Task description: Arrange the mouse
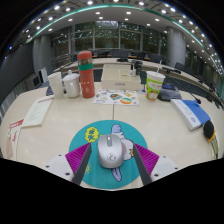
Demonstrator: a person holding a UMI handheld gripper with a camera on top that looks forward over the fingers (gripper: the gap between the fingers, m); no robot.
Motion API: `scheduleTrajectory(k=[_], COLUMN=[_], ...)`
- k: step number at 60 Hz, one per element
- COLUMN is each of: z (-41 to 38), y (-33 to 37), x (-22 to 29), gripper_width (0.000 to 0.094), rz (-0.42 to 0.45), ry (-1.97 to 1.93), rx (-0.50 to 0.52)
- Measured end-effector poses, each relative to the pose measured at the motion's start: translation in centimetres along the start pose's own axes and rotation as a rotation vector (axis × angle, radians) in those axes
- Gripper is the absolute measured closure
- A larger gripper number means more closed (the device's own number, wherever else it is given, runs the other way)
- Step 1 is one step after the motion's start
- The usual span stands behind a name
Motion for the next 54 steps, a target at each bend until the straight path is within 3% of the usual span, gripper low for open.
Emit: scheduleTrajectory(k=[4, 20, 38, 54], z=[-0.5, -4.6, -8.5, -10.5], y=[2.9, 17.9, 32.4, 39.3], x=[0.7, 0.9, -4.5, -8.3], gripper_width=[0.0067, 0.0078, 0.0080, 0.0077], rz=[0.014, 0.066, 0.102, 0.113], ry=[0.015, 0.045, 0.049, 0.051], rx=[-0.018, -0.036, -0.035, -0.034])
Point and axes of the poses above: the point between the fingertips, and its own axes, seen from behind it with the camera up: z to the right, x up, y backward, against the way the camera looks, the point moved 5 cm from there along y, backward, against the way the camera looks, and after that the axes turned 13 degrees about x, right-handed, at the moved point
